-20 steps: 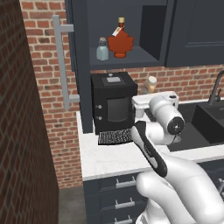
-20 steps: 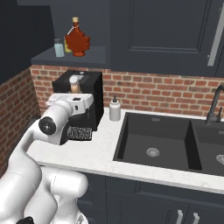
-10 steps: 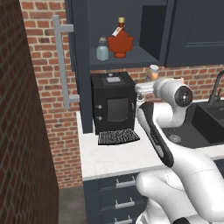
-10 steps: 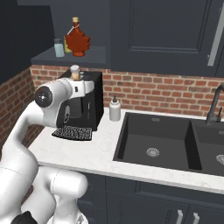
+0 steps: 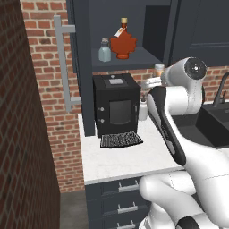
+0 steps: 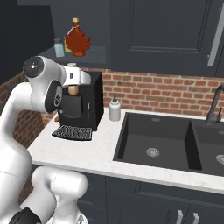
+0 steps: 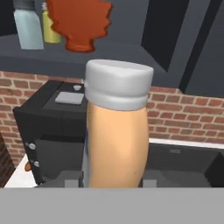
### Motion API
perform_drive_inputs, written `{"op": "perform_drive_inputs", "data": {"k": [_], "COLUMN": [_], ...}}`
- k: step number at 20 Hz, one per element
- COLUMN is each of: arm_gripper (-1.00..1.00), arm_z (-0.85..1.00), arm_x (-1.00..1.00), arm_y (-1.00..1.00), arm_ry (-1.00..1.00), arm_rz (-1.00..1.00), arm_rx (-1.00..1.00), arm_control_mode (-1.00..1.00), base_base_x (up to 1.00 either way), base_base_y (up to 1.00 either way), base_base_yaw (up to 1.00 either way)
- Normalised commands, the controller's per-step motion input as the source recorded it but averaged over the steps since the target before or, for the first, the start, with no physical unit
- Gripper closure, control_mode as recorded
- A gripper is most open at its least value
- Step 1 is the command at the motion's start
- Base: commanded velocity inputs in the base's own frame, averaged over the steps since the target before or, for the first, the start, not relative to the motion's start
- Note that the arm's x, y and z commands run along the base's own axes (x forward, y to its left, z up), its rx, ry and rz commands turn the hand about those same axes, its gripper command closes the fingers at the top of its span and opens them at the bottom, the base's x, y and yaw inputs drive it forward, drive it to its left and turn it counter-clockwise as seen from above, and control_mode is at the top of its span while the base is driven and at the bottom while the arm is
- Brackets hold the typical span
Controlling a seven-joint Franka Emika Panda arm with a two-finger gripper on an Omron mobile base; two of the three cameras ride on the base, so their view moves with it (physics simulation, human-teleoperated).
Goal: Put the shaker and condiment bottle from the counter next to their counterparts in the cabinet.
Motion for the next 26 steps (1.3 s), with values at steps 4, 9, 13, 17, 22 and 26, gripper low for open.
{"op": "perform_drive_inputs", "data": {"k": [4,9,13,17,22,26], "arm_gripper": [1.00,1.00,1.00,1.00,1.00,1.00], "arm_z": [0.09,0.14,0.26,0.47,0.60,-0.01], "arm_x": [-0.02,0.00,0.00,0.00,0.07,0.01], "arm_y": [0.00,0.00,0.00,0.00,0.00,0.08], "arm_ry": [-0.21,-0.20,-0.03,0.06,0.12,0.02], "arm_rz": [0.00,0.00,0.00,-0.01,-0.01,0.00], "arm_rx": [-0.04,-0.03,0.00,0.00,0.00,-0.03], "arm_control_mode": [-1.00,-1.00,-1.00,-1.00,-1.00,-1.00], "base_base_x": [0.00,0.00,0.00,0.00,0.00,0.00], "base_base_y": [0.00,0.00,0.00,0.00,0.00,0.00], "base_base_yaw": [0.00,0.00,0.00,0.00,0.00,0.00]}}
